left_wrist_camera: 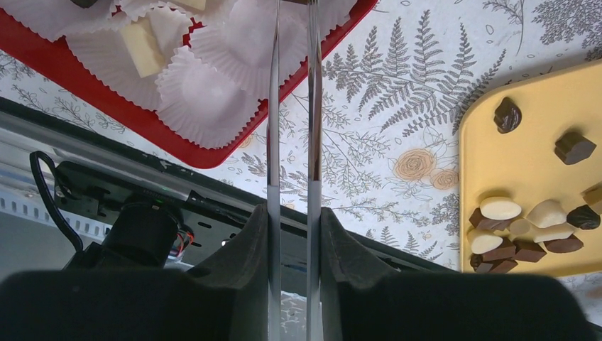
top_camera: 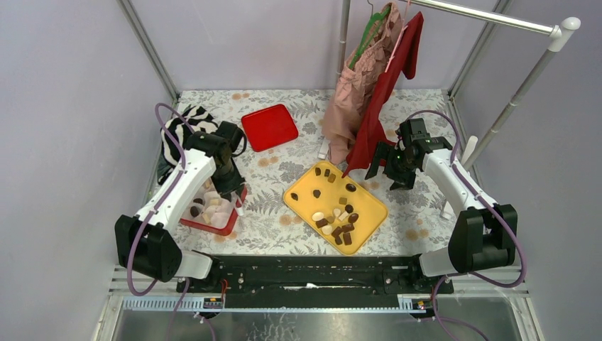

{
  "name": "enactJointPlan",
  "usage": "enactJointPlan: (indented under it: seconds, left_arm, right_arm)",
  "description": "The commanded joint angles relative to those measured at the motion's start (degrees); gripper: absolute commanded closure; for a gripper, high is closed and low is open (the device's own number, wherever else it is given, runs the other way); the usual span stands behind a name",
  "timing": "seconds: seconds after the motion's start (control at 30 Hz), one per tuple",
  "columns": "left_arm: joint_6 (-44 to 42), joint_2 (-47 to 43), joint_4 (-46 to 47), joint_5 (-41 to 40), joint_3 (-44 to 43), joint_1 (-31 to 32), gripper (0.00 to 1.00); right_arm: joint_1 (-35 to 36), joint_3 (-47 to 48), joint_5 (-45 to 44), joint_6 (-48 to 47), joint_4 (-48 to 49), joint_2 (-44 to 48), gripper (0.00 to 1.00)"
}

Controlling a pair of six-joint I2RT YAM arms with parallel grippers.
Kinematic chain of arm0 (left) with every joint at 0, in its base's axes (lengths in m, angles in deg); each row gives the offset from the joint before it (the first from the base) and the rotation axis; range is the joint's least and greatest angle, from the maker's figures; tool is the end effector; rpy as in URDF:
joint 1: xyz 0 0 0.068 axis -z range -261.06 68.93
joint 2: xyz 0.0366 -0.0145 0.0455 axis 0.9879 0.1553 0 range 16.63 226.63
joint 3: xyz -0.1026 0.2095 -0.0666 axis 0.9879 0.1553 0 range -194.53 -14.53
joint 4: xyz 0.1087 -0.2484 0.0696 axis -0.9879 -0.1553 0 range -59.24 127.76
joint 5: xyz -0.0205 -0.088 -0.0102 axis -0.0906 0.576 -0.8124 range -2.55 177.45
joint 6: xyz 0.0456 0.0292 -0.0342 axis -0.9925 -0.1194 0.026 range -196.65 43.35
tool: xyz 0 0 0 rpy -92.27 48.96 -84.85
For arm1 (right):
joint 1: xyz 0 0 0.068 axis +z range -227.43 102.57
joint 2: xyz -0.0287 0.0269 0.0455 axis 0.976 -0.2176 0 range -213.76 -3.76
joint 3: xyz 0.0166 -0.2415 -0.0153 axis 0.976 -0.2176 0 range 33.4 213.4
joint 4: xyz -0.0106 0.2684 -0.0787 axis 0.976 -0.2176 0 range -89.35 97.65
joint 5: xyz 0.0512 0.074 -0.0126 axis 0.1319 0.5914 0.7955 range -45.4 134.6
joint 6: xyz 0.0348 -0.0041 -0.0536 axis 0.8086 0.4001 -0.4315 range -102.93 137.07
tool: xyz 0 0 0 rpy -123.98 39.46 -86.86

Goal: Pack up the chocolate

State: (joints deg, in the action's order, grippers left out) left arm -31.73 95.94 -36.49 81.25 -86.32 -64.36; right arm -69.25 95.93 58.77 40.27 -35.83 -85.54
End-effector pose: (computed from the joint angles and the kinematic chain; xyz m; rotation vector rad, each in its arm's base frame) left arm 0.2551 -0.0711 0.2448 -0.7336 2.8707 0.0287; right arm 0.3073 0.0564 0.2046 0.2727 2.6938 0.5015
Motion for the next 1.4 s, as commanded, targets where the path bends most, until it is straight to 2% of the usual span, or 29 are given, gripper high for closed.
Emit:
enactJointPlan:
  seconds: [0.0, 0.13, 0.43, 0.63, 0.8, 1.07, 1.27, 1.37]
  left_arm:
    - [1.35, -1.57, 0.13, 1.43, 1.32, -0.6, 1.0]
    - [0.96, -1.53, 0.82, 2.65, 2.43, -0.55, 1.0]
    - [0.59, -0.99, 3.19, 3.51, 2.35, -0.54, 0.77]
    - [-0.89, 0.76, 4.67, 3.65, 1.9, -0.6, 0.69]
    - [-1.16, 1.11, 4.56, 3.01, 1.27, -0.54, 0.58]
    - [-0.41, -0.51, 2.52, -0.03, -0.39, -0.55, 0.59]
    - [-3.65, -2.38, -0.06, -1.78, -13.53, 0.9, 0.6]
    - [-5.56, 0.47, 0.13, -2.19, -20.17, 7.82, 0.6]
  right_arm:
    - [-0.21, 2.0, 0.83, -0.74, -0.38, -0.39, 0.0]
    - [-0.26, 1.9, 1.08, -0.62, -0.2, -0.49, 0.0]
    - [-0.2, 1.79, 1.15, -0.59, -0.11, -0.4, 0.0]
    - [-0.26, 1.55, 1.14, -0.66, -0.16, 0.02, 0.0]
    - [-0.19, 1.51, 0.79, -0.61, -0.17, 0.3, 0.0]
    - [-0.19, 1.66, 1.02, -0.66, -0.29, -0.09, 0.0]
    - [-0.23, 1.81, 1.03, -0.52, -0.23, -0.22, 0.0]
    - [-0.19, 1.77, 1.95, -0.27, 0.23, -0.67, 0.0]
